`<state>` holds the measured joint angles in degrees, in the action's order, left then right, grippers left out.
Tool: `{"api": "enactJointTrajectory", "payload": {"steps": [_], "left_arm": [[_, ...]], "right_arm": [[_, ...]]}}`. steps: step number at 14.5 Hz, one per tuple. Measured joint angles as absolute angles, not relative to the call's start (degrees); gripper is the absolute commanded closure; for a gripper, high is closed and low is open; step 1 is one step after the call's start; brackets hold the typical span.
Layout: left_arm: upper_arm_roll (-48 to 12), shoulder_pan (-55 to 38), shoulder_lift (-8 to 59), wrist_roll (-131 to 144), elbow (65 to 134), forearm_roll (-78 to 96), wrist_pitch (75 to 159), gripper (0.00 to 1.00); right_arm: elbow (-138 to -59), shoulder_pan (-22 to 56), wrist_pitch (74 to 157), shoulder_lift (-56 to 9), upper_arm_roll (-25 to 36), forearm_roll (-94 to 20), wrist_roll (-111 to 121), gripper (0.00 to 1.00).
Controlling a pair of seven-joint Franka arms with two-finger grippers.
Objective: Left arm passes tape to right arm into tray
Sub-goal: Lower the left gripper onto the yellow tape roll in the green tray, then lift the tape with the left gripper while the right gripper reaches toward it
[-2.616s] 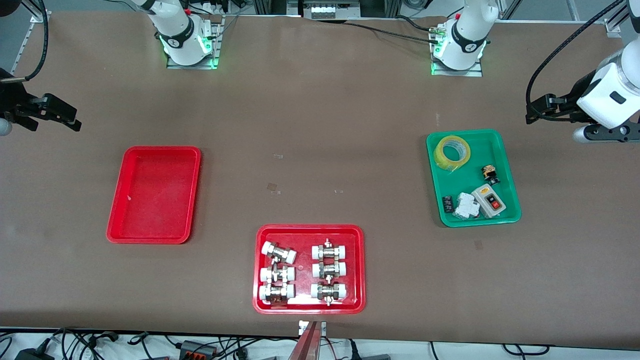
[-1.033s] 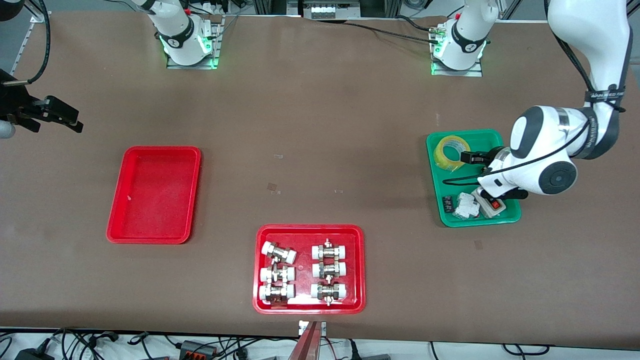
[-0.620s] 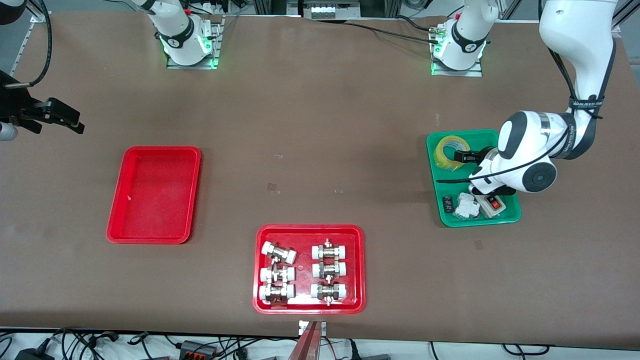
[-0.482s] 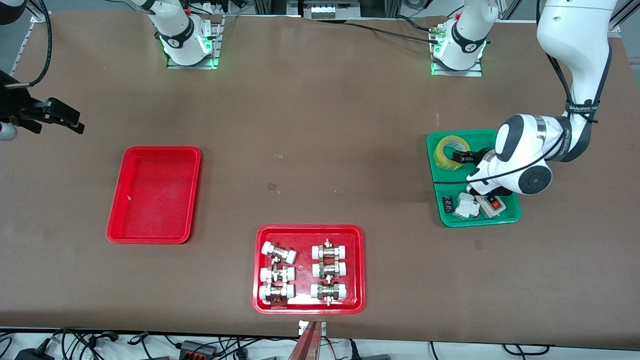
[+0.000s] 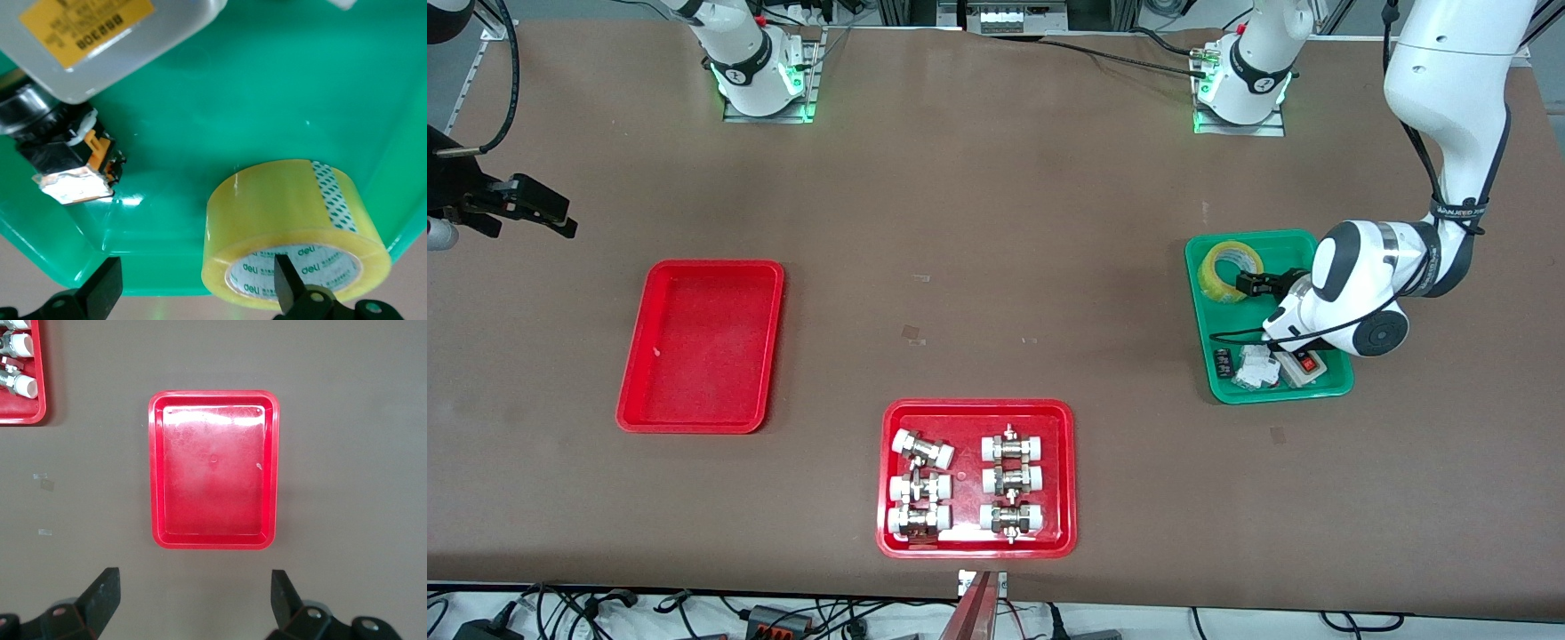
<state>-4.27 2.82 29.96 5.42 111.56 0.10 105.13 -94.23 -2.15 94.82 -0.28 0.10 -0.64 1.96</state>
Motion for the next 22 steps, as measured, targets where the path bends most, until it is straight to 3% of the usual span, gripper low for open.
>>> {"api": "enactJointTrajectory", "payload": {"steps": [1,4,6,11,17,22], "left_arm": [[-4.29,2.79,30.24,5.42,111.56,0.1,105.15,0.11],[-4.32,2.78,30.75,5.42,111.56,0.1,105.16,0.46],[-4.35,2.77,30.89,5.42,111.56,0.1,105.16,0.57],[-4.48,3.01,30.9,0.75,111.35,0.11,105.12,0.98],[-5.29,2.94,30.95,-0.36,107.94,0.83,99.54,0.99],[-14.34,2.1,30.93,-0.42,96.45,2.91,90.9,0.99]], "right_arm": [[-94.23,-2.15,94.82,-0.28,0.1,-0.64,1.96,0.0],[-94.23,-2.15,94.82,-0.28,0.1,-0.64,1.96,0.0],[-94.23,-2.15,94.82,-0.28,0.1,-0.64,1.96,0.0],[-94.23,-2.16,94.81,-0.28,0.1,-0.64,1.96,0.0],[-94.23,-2.16,94.81,-0.28,0.12,-0.64,1.95,0.0],[-94.23,-2.16,94.81,-0.28,0.13,-0.64,1.94,0.0]]}}
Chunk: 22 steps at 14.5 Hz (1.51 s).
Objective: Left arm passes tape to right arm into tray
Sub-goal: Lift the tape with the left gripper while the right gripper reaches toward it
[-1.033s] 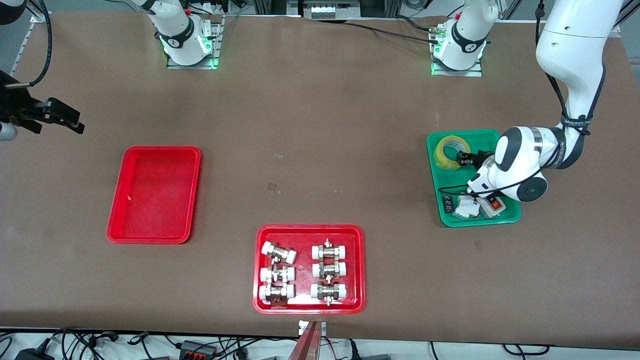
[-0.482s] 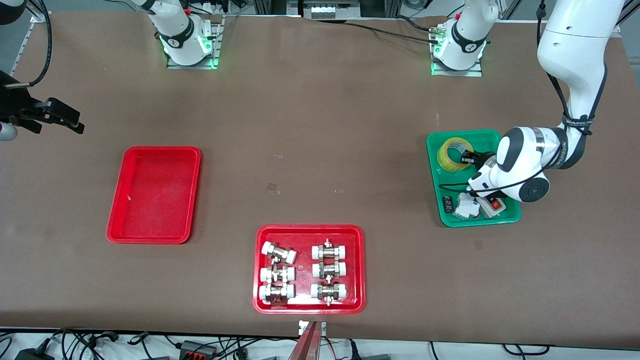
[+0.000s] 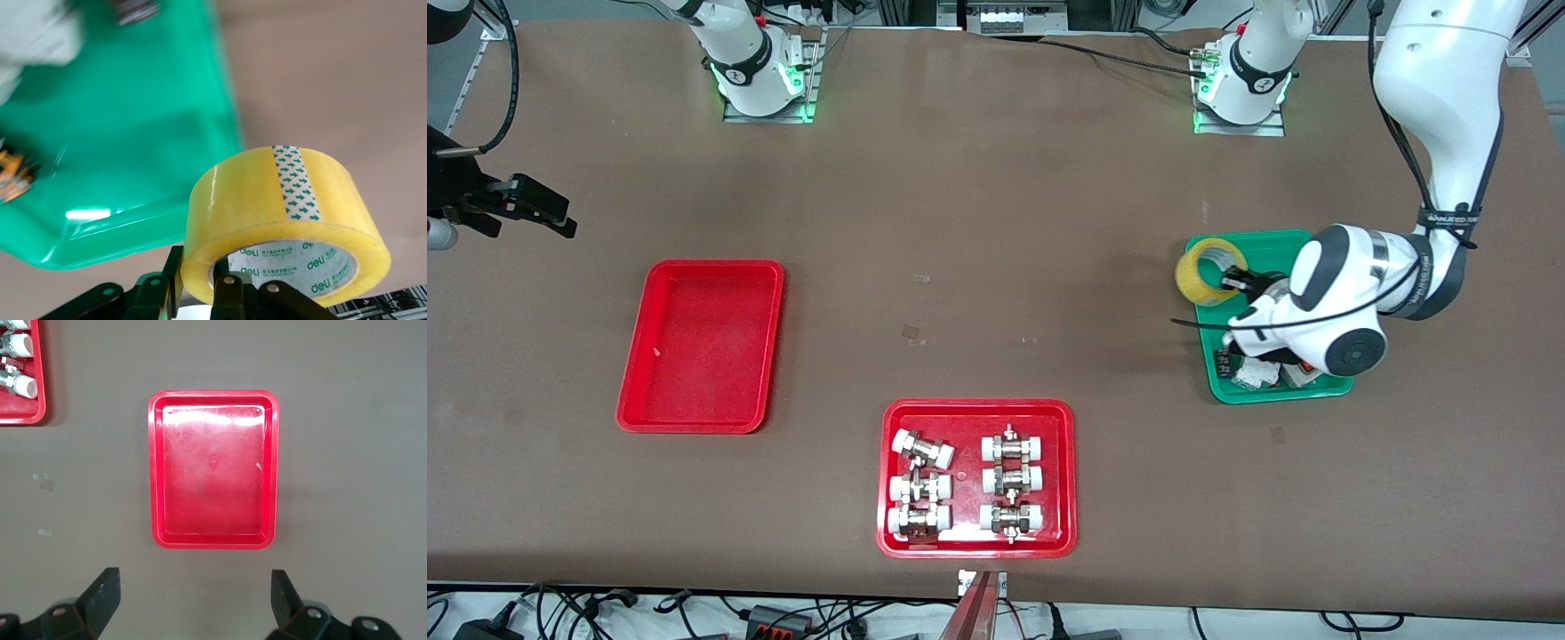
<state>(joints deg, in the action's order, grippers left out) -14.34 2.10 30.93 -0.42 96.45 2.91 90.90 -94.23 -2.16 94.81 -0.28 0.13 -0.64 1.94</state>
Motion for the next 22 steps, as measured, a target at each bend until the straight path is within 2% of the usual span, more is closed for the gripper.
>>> {"api": "enactJointTrajectory", "payload": {"steps": [5,7,10,16,18,22], "left_arm": [[-16.01,-6.27,35.78,3.63,85.29,15.22,92.95,0.99],[-16.1,-10.91,39.8,8.66,81.11,17.41,98.29,0.99],[-16.09,-15.51,44.63,11.83,79.06,26.5,109.68,0.99],[-16.17,-22.25,51.48,11.96,78.02,42.3,133.87,0.99],[-16.16,-24.3,53.25,12.05,75.41,45.7,137.06,0.99],[-16.15,-25.75,57.25,17.86,67.74,46.87,137.22,0.99]], "right_arm": [[-94.41,-2.15,94.74,-0.56,0.12,-0.64,1.96,0.0],[-94.52,-2.15,94.65,-1.22,0.1,-0.64,2.12,0.0],[-94.67,-1.96,94.15,-3.67,-0.33,-3.19,2.35,0.0],[-94.72,-1.0,94.5,-12.87,-0.72,-19.76,3.97,0.0],[-94.3,-0.98,95.06,-16.51,-0.72,-26.24,10.62,0.0],[-90.34,1.85,99.3,-24.83,-0.84,-32.81,23.21,0.0]]}}
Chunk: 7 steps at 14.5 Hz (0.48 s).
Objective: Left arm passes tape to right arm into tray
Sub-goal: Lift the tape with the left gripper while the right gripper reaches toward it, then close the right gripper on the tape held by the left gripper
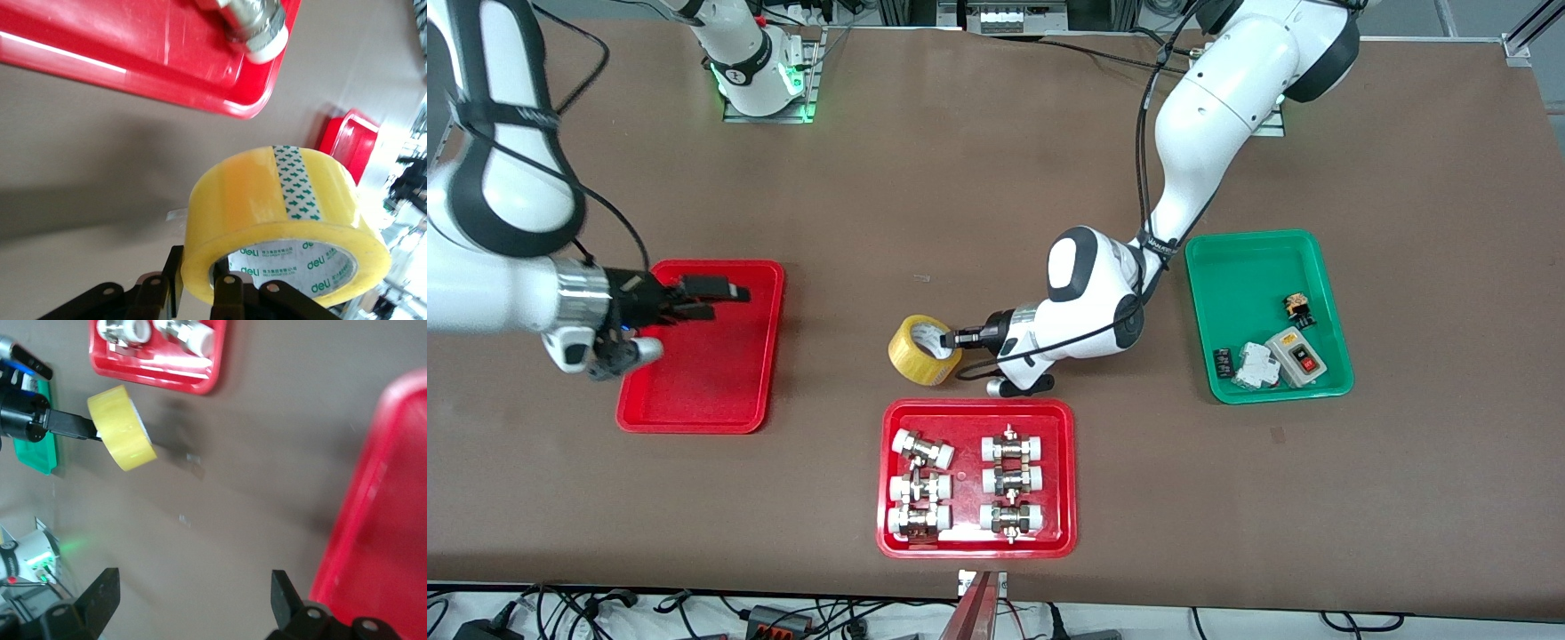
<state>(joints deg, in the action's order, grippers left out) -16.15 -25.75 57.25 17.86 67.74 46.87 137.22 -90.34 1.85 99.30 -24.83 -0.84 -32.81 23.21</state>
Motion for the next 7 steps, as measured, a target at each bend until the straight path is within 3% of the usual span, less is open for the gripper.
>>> {"api": "enactJointTrajectory", "payload": {"steps": [7], "left_arm": [[-15.93,-28.86,60.87,32.96,60.68,46.9,139.99,0.99]], "right_arm": [[-85.49,7.26,108.68,-34.14,-2.58,-43.87,42.85,0.0]]}}
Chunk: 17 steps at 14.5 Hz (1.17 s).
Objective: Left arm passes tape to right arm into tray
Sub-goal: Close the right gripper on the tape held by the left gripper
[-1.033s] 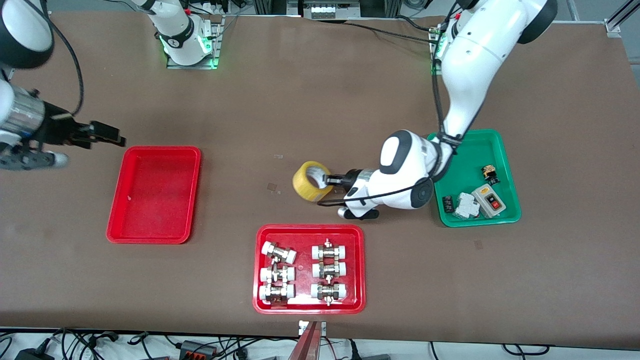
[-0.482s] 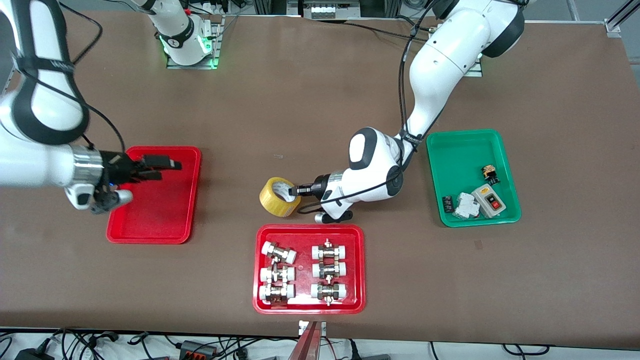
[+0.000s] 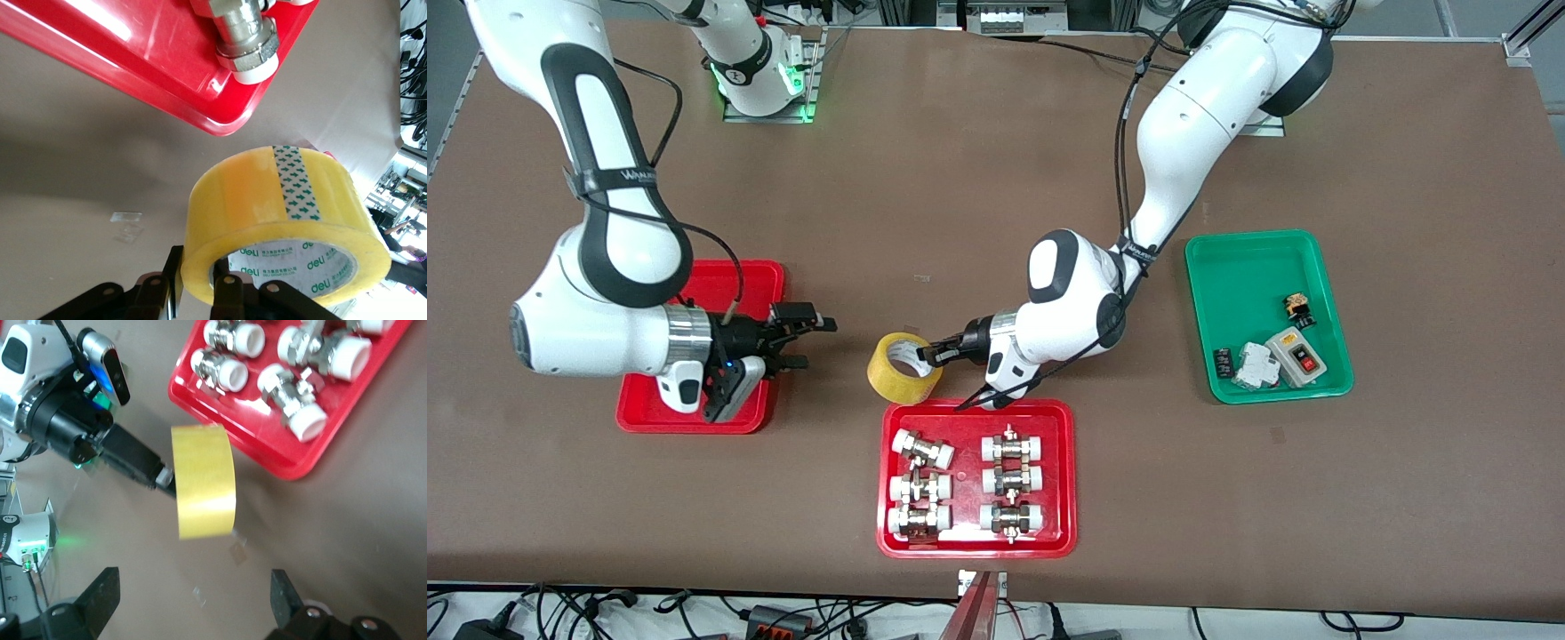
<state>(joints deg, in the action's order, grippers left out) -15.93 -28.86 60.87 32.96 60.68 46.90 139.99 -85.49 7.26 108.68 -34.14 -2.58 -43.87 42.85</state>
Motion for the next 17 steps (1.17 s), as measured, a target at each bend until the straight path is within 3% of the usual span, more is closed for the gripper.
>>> {"api": "enactJointTrajectory", "payload": {"steps": [7,17], "left_arm": [[-15.75,-29.95,61.29,30.74,60.29,46.9,140.02,0.99],[-15.37,-29.96,62.28,30.43,60.08,46.9,140.18,0.99]], "right_arm": [[-75.57,7.7,109.32,-44.51,-3.84,-52.78,46.82,0.0],[-75.16,7.71,108.78,-46.95,-4.0,-53.9,47.87,0.0]]}}
